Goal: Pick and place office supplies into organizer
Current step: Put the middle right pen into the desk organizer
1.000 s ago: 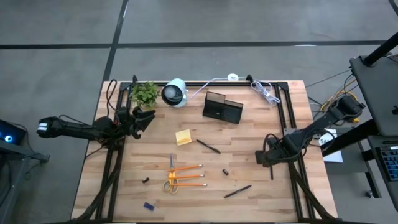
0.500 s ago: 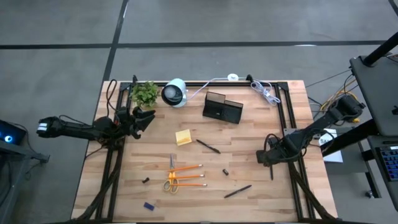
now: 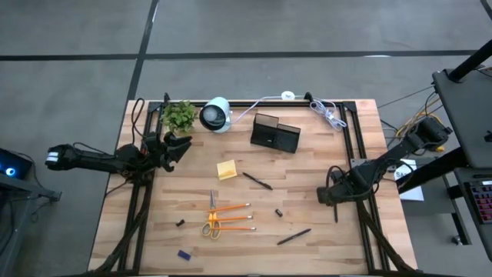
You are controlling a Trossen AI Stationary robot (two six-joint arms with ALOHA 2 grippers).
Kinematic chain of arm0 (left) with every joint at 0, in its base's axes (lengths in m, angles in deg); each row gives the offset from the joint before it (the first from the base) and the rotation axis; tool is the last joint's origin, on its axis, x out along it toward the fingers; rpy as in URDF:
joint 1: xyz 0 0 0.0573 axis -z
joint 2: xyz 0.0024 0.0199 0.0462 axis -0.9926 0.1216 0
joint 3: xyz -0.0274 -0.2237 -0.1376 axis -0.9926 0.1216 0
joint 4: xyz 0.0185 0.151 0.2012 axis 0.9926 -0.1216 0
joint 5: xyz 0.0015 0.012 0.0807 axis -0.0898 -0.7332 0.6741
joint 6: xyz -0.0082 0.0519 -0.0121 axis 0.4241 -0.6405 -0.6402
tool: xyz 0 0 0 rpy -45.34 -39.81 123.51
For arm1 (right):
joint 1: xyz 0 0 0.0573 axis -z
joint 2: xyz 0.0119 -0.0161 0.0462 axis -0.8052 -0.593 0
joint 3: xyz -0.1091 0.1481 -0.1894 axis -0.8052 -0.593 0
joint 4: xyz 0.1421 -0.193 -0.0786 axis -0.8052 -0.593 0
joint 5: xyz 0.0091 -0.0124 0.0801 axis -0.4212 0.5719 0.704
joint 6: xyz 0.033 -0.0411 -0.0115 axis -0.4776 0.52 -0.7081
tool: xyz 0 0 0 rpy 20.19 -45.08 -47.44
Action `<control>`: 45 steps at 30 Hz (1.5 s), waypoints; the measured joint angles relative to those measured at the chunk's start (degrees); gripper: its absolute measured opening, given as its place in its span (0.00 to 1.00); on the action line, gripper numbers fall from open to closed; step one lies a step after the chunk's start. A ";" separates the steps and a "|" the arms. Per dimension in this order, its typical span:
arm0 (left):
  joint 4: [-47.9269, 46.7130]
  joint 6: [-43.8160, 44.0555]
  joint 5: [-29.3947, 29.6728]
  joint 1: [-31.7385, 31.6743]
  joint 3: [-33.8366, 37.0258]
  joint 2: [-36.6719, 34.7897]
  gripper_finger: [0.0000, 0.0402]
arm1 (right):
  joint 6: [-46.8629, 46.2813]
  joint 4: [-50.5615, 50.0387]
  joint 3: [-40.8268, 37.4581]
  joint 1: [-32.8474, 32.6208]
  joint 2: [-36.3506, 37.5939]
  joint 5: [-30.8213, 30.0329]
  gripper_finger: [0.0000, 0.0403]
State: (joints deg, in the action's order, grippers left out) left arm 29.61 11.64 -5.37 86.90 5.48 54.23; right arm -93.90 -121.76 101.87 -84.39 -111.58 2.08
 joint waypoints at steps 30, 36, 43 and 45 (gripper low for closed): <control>0.00 -0.15 0.00 -0.01 0.00 -0.07 0.41 | 5.64 0.29 -0.04 0.02 -0.02 2.48 0.04; 0.00 -0.15 0.00 0.01 0.02 -0.04 0.41 | 7.24 0.06 1.07 0.02 -0.15 2.50 0.04; 0.00 -0.15 -0.02 0.01 0.02 0.00 0.41 | 7.53 0.42 2.64 0.02 -0.13 2.61 0.03; 0.00 -0.15 0.00 0.01 0.02 0.00 0.41 | 7.76 0.49 3.22 0.02 -0.11 2.59 0.03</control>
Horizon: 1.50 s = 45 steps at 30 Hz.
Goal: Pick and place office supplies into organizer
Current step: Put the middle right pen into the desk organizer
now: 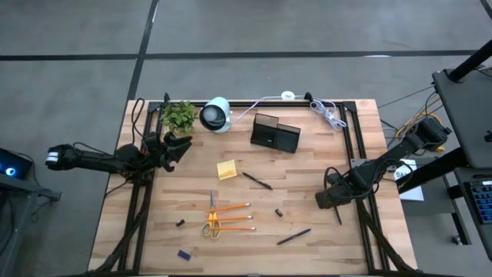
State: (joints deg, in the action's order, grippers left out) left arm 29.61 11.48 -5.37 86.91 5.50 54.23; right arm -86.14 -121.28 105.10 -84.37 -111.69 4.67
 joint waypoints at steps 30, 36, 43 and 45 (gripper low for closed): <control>0.00 0.04 -0.02 0.00 0.00 -0.04 0.41 | 11.66 9.71 10.85 2.38 0.20 -26.86 0.03; 0.00 0.04 -0.02 -0.02 0.00 0.00 0.41 | 19.57 14.00 11.65 5.33 0.26 -27.54 0.03; 0.00 0.07 -0.02 -0.02 0.00 -0.08 0.41 | 29.52 18.20 11.79 10.57 0.26 -27.87 0.03; 0.04 0.07 -0.02 -0.02 0.00 -0.11 0.41 | 32.38 19.32 11.79 12.40 0.26 -27.87 0.03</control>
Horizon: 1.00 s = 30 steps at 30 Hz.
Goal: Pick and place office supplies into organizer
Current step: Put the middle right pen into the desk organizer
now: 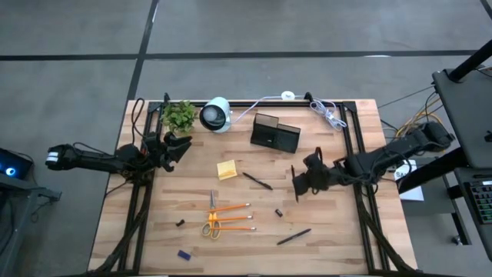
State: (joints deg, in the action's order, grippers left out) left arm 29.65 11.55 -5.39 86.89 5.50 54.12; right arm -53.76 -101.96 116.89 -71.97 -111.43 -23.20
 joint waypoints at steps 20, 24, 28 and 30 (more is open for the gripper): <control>0.00 0.00 0.00 0.00 0.00 0.04 0.41 | 23.75 12.32 0.00 15.33 0.07 1.33 0.03; 0.00 0.00 0.00 0.02 0.00 0.04 0.41 | 26.88 14.11 0.00 17.18 0.07 1.35 0.03; -0.01 0.00 0.00 0.01 0.00 0.11 0.41 | 29.62 14.71 0.00 18.93 0.07 1.31 0.03; -0.01 0.00 0.00 0.00 0.00 0.11 0.41 | 31.04 14.83 0.00 19.93 0.07 1.29 0.03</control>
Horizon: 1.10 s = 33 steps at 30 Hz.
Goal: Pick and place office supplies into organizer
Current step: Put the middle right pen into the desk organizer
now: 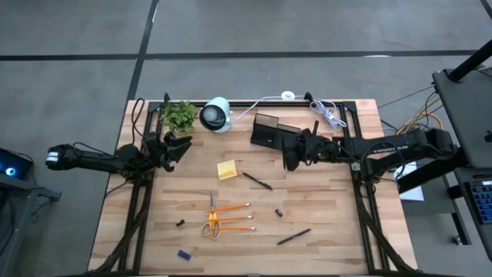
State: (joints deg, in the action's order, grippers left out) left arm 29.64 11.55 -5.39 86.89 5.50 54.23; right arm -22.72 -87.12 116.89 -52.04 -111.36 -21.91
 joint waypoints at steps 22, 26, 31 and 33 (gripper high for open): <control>-0.01 -0.02 0.02 0.01 0.00 0.01 0.41 | 15.99 5.81 0.00 9.63 -0.77 -0.63 0.03; -0.01 -0.04 0.02 0.02 0.00 0.00 0.41 | 18.57 8.87 0.00 10.53 -2.02 -0.63 0.03; -0.03 -0.04 0.02 0.00 0.00 0.00 0.41 | 21.17 12.68 0.00 11.46 -4.43 -0.66 0.03; -0.02 -0.04 0.02 0.00 0.00 0.00 0.41 | 22.01 14.04 0.00 11.86 -5.57 -0.66 0.03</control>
State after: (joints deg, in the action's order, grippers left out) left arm 29.62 11.51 -5.37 86.90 5.50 54.23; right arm -0.72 -73.09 116.89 -40.19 -116.93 -22.56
